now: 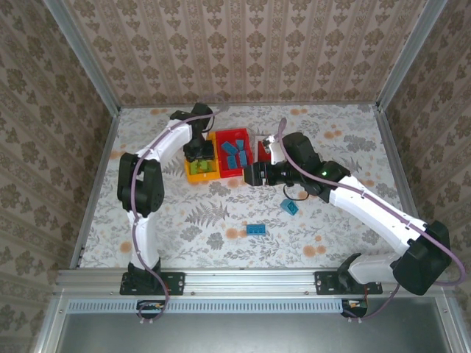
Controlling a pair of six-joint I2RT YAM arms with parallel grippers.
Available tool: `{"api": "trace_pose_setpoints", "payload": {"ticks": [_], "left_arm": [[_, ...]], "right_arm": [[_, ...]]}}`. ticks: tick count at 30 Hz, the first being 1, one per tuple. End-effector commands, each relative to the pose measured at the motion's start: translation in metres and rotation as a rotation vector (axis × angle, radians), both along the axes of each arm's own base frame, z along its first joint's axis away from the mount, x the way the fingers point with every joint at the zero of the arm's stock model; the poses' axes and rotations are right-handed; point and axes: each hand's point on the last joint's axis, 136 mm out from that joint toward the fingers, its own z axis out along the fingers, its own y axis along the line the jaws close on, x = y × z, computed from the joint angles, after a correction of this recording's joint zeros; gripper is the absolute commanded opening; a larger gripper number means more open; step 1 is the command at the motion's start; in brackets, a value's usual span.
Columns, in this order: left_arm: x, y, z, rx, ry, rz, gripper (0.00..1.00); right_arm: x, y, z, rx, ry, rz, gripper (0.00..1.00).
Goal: Sort the legos into containers by color
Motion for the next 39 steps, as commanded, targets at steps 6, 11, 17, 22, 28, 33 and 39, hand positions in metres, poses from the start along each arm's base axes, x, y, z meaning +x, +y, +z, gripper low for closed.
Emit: {"api": "trace_pose_setpoints", "payload": {"ticks": [6, 11, 17, 22, 28, 33, 39], "left_arm": [[0.007, 0.000, 0.015, -0.037, -0.038, -0.003, 0.53], [-0.006, -0.004, 0.041, -0.080, -0.087, -0.011, 0.56], [-0.059, -0.057, 0.071, -0.223, -0.160, -0.248, 0.63], [-0.124, -0.096, 0.077, -0.339, -0.166, -0.477, 0.63], [-0.170, -0.102, 0.066, -0.372, -0.140, -0.568, 0.63], [-0.180, -0.104, 0.065, -0.383, -0.148, -0.573, 0.63], [-0.179, -0.108, 0.063, -0.381, -0.146, -0.547, 0.63]], "right_arm": [[0.002, -0.034, -0.039, -0.159, 0.052, -0.126, 0.71], [-0.005, -0.092, -0.082, -0.363, 0.190, -0.316, 0.71], [-0.020, -0.134, -0.135, -0.450, 0.395, -0.448, 0.73], [-0.015, -0.124, -0.155, -0.531, 0.378, -0.270, 0.78], [-0.022, -0.135, -0.174, -0.756, 0.474, -0.133, 0.77], [-0.025, -0.145, -0.185, -0.851, 0.470, -0.072, 0.77], [-0.020, -0.143, -0.197, -0.914, 0.471, 0.023, 0.77]]}}
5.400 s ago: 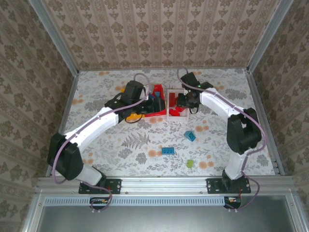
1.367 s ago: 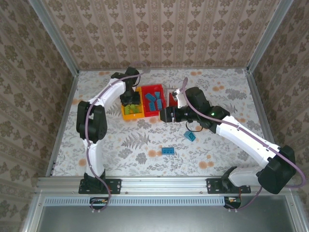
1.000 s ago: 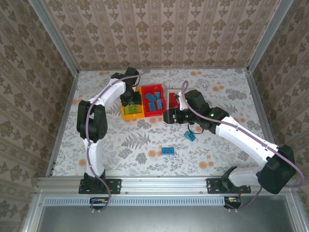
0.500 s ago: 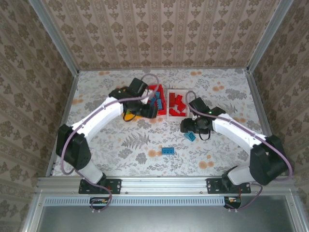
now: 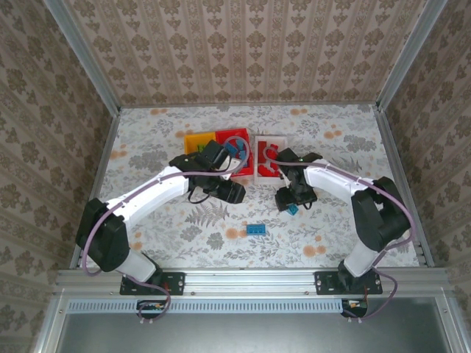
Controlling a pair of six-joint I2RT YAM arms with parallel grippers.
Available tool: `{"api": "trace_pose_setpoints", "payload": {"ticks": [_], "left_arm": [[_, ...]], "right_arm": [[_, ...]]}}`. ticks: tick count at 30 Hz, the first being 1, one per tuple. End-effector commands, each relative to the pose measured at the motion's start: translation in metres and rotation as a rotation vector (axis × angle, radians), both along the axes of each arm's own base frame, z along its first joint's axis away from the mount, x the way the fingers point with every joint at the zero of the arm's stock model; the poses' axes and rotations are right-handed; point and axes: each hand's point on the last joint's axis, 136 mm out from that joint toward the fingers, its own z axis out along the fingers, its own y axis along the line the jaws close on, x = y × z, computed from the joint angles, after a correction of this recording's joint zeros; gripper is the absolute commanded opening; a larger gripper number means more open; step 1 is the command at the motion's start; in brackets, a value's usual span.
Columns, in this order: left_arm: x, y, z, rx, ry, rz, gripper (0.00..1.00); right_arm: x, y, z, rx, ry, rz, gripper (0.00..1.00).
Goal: Sort the legos into containers by color
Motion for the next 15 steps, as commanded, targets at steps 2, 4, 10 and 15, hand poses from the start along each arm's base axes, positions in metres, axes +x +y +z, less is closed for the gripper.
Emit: {"api": "trace_pose_setpoints", "payload": {"ticks": [2, 4, 10, 15], "left_arm": [[-0.001, -0.008, 0.017, -0.069, -0.022, 0.007, 0.63], [-0.006, -0.014, 0.022, -0.115, -0.006, -0.002, 0.64], [-0.020, -0.015, 0.026, -0.235, 0.045, 0.033, 0.66], [-0.006, 0.002, 0.037, -0.304, 0.007, 0.190, 0.68]], "right_arm": [[0.008, -0.005, -0.002, -0.068, 0.009, 0.093, 0.77], [0.016, -0.005, -0.005, -0.074, -0.005, 0.092, 0.76], [0.026, 0.006, -0.016, -0.044, 0.008, 0.099, 0.63], [0.017, 0.005, -0.024, -0.036, 0.038, 0.071, 0.51]]}}
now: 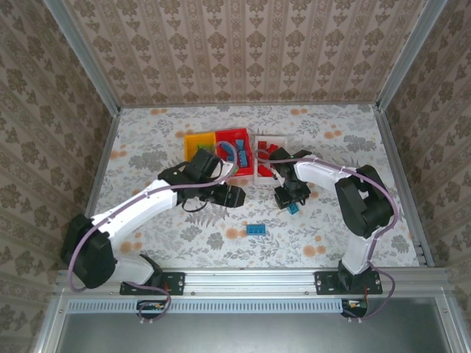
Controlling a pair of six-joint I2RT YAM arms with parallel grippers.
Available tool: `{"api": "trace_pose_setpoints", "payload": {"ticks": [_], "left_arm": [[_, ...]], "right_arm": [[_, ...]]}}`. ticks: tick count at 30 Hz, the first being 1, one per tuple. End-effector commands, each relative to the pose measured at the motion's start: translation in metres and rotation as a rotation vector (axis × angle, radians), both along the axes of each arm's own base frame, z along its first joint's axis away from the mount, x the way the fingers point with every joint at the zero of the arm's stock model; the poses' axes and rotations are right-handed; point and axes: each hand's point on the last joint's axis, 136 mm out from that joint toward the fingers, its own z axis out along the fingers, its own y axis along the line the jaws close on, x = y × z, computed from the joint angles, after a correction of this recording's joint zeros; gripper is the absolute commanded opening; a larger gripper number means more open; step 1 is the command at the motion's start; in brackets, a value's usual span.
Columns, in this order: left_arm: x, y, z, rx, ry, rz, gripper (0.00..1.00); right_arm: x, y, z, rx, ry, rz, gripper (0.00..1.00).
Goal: Sort the legos into containers by color
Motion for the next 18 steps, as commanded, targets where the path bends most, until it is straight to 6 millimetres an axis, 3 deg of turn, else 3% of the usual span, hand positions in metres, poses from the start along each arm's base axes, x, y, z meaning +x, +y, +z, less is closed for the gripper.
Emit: {"api": "trace_pose_setpoints", "payload": {"ticks": [1, 6, 9, 14, 18], "left_arm": [[0.018, 0.005, 0.024, -0.110, -0.033, 0.139, 0.68], [0.036, 0.027, 0.034, -0.155, -0.062, 0.318, 0.69], [0.043, 0.047, 0.041, -0.150, -0.093, 0.430, 0.69], [0.056, 0.077, 0.057, -0.117, -0.142, 0.541, 0.70], [0.065, 0.085, 0.065, -0.088, -0.169, 0.546, 0.70]], "right_arm": [[-0.004, -0.001, -0.003, 0.008, 0.022, -0.024, 0.48], [-0.005, -0.001, 0.005, 0.028, -0.001, -0.058, 0.28], [0.004, 0.014, 0.036, 0.087, -0.089, -0.064, 0.24], [0.033, 0.069, 0.096, 0.233, -0.248, -0.026, 0.21], [0.066, 0.113, 0.120, 0.319, -0.311, -0.020, 0.21]]}}
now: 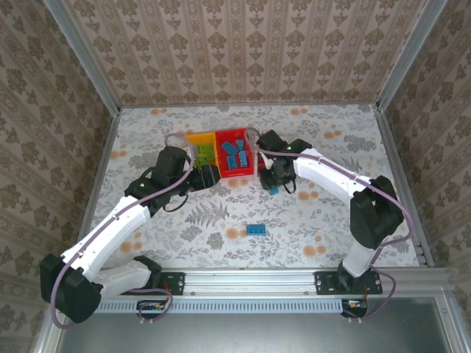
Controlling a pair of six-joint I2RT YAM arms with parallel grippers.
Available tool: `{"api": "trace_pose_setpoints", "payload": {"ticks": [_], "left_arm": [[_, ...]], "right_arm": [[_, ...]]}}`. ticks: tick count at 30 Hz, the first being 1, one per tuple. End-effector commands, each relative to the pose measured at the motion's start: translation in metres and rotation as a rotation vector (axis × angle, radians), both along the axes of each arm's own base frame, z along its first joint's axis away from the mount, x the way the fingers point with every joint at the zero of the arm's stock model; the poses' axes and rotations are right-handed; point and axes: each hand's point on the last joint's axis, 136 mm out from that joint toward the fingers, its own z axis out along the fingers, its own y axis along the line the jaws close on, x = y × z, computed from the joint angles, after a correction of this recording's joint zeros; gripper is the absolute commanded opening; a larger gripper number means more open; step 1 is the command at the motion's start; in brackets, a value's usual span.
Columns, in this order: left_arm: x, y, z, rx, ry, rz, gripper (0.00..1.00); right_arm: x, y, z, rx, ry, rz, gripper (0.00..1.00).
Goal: Sort the legos into containers by color
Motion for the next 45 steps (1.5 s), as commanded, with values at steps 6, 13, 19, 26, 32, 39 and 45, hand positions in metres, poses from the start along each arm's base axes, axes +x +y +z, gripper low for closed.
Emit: {"api": "trace_pose_setpoints", "payload": {"ticks": [6, 13, 19, 26, 32, 39, 45], "left_arm": [[0.015, 0.003, 0.015, 0.047, -0.039, 0.005, 0.70], [0.012, 0.002, 0.010, 0.058, -0.038, -0.019, 0.70], [0.003, 0.002, 0.007, 0.043, -0.025, -0.036, 0.70], [-0.009, -0.008, -0.007, 0.069, 0.013, -0.140, 0.69], [-0.025, -0.020, -0.027, 0.162, 0.030, -0.318, 0.69], [-0.072, -0.060, -0.057, 0.314, 0.043, -0.701, 0.69], [-0.111, -0.092, -0.092, 0.526, -0.006, -0.989, 0.72]], "right_arm": [[0.076, 0.082, 0.011, 0.158, -0.092, -0.067, 0.21], [0.124, 0.104, -0.004, 0.193, -0.105, -0.181, 0.22], [0.140, 0.106, -0.019, 0.203, -0.073, -0.252, 0.34], [0.145, 0.106, 0.006, 0.251, -0.103, -0.254, 0.55], [0.134, 0.095, 0.051, 0.278, -0.168, -0.253, 0.55], [0.084, 0.033, 0.068, 0.255, -0.248, -0.279, 0.55], [-0.001, -0.016, 0.042, 0.326, -0.232, -0.224, 0.68]]}}
